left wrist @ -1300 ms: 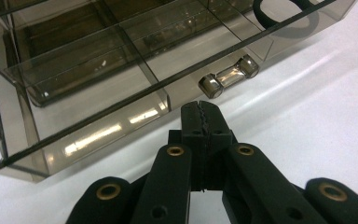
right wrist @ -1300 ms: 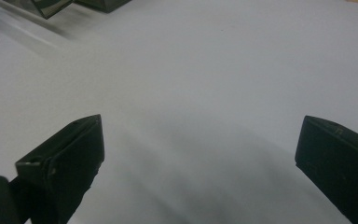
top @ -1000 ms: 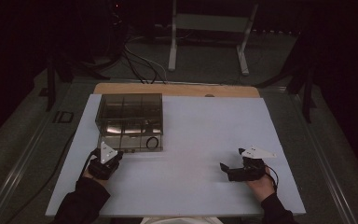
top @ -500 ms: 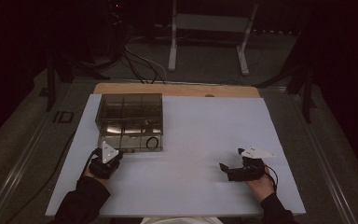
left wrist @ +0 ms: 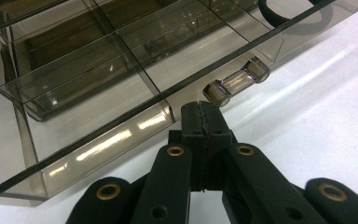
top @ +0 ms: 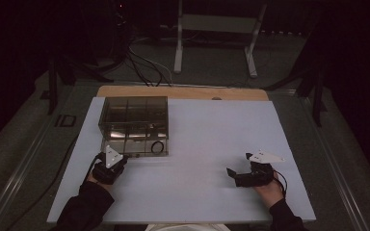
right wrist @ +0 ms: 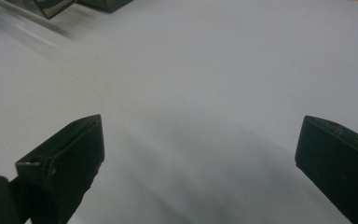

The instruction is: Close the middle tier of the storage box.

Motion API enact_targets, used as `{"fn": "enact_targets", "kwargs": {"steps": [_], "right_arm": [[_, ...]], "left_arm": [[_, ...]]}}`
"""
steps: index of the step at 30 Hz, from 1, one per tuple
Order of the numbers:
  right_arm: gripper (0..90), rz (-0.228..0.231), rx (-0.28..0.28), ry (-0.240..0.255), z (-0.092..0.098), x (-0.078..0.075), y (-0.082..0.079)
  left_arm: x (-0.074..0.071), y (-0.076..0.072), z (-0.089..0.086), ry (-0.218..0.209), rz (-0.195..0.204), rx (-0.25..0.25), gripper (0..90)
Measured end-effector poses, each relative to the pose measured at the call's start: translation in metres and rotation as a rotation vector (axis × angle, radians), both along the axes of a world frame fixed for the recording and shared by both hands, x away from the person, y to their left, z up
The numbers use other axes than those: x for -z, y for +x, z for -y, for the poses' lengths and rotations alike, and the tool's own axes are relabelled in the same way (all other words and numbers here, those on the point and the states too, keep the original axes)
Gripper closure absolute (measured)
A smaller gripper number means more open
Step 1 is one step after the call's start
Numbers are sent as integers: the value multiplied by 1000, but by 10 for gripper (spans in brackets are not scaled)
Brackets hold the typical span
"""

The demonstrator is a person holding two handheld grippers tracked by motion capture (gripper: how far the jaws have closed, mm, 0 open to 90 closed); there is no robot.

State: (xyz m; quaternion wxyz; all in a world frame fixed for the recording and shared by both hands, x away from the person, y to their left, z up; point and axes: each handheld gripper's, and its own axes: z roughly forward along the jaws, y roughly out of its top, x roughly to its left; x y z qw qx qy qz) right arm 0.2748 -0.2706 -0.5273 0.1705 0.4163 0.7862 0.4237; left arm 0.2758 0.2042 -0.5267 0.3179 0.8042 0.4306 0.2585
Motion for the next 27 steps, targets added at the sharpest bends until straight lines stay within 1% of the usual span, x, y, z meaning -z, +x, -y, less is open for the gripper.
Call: {"fn": "enact_targets", "kwargs": {"steps": [12,20,21,27], "right_arm": [[13,-4,2,2,0,0,0],[13,0,5,2,0,0,0],[13,1,5,3,0,0,0],[13,1,4,1,1,0,0]], "left_arm": [[-1,1,0,2,-6,5,900],[-2,3,-2,-5,0,-5,900],[-3,3,-2,-3,6,-7,900],[-3,5,-2,-2,5,-6,900]]}}
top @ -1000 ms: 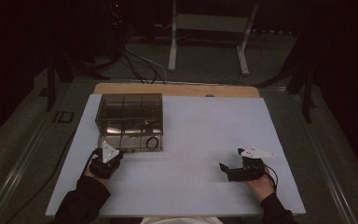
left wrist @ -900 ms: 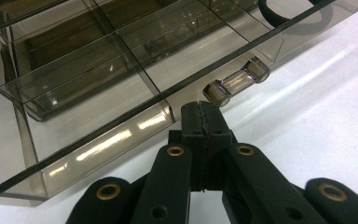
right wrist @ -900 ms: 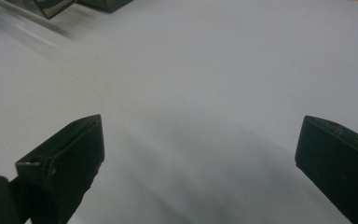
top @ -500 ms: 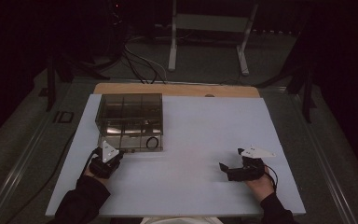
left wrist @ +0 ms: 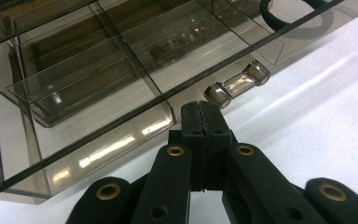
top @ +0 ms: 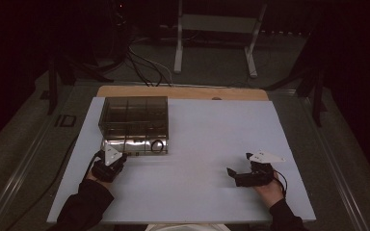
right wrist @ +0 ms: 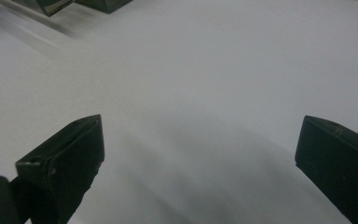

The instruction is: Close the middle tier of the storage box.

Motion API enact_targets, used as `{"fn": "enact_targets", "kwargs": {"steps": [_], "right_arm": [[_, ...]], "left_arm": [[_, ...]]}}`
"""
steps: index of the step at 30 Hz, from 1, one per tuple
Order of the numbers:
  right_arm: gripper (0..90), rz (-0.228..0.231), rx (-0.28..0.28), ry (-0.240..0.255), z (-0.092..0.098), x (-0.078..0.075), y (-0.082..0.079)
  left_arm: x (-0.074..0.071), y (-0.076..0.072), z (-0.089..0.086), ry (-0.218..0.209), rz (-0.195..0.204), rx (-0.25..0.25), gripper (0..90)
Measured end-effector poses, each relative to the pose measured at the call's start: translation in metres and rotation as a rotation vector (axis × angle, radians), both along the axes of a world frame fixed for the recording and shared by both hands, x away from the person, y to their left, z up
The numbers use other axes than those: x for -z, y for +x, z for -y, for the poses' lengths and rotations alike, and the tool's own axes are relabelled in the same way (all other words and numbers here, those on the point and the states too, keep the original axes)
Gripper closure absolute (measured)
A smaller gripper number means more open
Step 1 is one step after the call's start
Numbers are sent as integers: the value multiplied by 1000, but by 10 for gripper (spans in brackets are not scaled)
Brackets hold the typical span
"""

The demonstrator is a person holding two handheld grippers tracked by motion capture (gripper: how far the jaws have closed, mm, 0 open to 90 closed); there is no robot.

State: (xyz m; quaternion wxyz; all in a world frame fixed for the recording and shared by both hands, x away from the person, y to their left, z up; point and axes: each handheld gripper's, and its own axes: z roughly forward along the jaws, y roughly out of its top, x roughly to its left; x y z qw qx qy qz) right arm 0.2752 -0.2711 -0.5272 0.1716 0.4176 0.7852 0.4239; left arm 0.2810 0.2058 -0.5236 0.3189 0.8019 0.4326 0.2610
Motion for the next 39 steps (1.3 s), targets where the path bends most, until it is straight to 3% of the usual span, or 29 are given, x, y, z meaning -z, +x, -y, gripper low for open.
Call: {"fn": "enact_targets", "kwargs": {"steps": [39], "right_arm": [[14,4,-1,-1,0,-1,0]], "left_arm": [[-3,17,0,-21,-12,-13,900]]}}
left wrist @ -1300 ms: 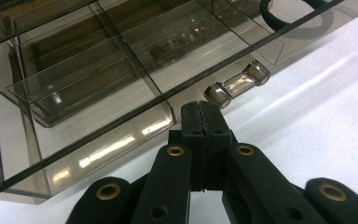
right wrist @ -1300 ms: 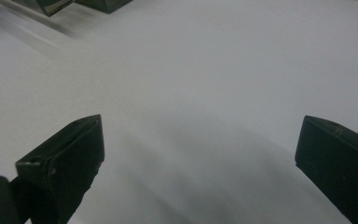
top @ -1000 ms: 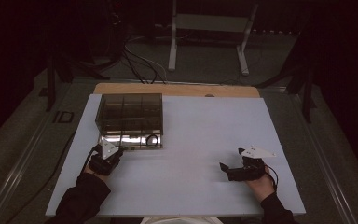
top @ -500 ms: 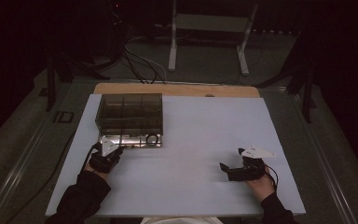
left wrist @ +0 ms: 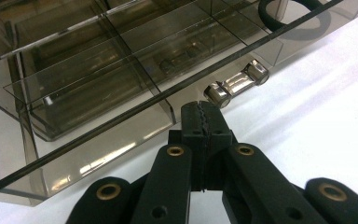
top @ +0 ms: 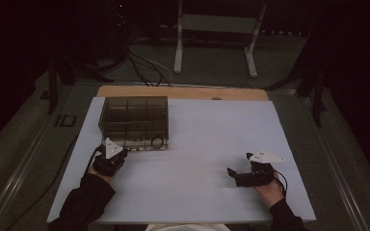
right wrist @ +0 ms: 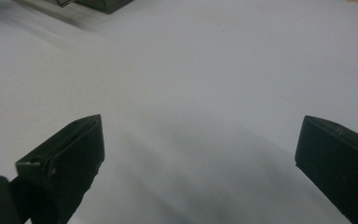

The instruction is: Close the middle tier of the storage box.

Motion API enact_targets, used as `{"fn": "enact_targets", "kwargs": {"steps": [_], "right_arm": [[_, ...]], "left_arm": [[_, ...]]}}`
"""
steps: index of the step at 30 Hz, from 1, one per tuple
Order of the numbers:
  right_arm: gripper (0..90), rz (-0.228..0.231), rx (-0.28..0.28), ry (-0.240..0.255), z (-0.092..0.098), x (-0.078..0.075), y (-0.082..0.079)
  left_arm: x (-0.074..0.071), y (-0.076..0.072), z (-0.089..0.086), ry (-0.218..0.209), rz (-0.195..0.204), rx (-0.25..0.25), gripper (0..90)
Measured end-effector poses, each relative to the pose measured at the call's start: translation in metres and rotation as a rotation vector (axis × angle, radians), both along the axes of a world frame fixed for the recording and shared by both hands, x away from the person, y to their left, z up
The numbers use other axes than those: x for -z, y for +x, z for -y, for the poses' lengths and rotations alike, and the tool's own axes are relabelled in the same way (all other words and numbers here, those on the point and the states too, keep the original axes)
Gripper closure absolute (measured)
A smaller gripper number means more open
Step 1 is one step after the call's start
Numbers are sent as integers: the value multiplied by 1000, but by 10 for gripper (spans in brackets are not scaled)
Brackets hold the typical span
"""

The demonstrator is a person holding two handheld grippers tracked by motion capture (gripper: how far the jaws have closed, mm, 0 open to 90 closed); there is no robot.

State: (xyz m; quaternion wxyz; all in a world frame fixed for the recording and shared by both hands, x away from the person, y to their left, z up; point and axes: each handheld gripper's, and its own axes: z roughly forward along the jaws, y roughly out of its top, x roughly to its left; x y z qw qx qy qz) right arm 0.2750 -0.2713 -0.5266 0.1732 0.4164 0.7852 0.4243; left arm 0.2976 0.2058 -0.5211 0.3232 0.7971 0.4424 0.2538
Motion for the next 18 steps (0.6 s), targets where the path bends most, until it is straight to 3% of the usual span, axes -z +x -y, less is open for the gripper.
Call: {"fn": "enact_targets", "kwargs": {"steps": [18], "right_arm": [[13,1,0,0,0,0,0]], "left_arm": [[-1,10,2,7,14,-10,900]]}}
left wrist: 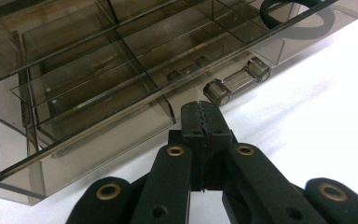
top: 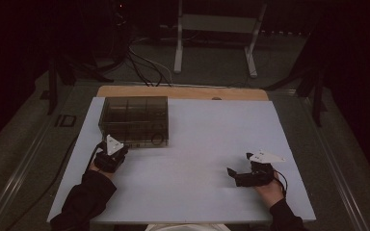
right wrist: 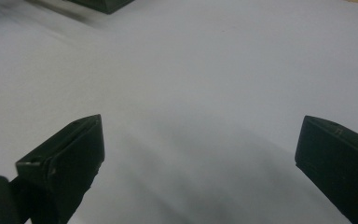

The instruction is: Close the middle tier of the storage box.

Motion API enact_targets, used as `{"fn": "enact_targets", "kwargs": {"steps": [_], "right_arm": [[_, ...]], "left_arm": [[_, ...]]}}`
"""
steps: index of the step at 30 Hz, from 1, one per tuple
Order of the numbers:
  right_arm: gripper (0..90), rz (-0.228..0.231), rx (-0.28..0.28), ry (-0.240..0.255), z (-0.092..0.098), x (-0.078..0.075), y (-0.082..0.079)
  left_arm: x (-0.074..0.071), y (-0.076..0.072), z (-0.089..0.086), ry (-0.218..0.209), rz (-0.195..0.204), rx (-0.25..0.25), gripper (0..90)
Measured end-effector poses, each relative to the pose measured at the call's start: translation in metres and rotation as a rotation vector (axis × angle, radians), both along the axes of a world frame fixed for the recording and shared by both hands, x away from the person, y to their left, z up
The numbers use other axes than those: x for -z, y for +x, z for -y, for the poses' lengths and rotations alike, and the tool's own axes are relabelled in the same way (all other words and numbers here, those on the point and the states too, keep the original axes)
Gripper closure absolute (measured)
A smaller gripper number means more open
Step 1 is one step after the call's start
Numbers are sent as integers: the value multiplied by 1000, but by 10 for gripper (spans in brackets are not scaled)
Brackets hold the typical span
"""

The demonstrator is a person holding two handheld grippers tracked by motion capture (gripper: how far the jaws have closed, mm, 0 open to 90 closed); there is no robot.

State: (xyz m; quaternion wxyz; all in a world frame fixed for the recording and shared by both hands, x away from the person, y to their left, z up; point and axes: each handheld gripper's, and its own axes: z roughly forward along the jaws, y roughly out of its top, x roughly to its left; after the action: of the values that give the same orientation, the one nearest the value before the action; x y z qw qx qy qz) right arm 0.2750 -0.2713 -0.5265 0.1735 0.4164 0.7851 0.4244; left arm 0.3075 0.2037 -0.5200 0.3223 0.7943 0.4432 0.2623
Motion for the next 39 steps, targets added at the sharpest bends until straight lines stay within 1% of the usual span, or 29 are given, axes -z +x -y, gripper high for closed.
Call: {"fn": "enact_targets", "kwargs": {"steps": [15,25,28,31,39], "right_arm": [[14,-3,-3,-2,0,0,0],[14,-4,-3,-2,0,0,0],[14,-2,-3,-3,0,0,0],[14,0,-3,-1,0,0,0],[14,-1,-3,-1,0,0,0]], "left_arm": [[-1,6,1,-1,8,-4,900],[-2,11,0,-3,3,-8,900],[-2,12,1,-6,9,-11,900],[-2,12,2,4,22,-12,900],[-2,16,2,7,20,-16,900]]}}
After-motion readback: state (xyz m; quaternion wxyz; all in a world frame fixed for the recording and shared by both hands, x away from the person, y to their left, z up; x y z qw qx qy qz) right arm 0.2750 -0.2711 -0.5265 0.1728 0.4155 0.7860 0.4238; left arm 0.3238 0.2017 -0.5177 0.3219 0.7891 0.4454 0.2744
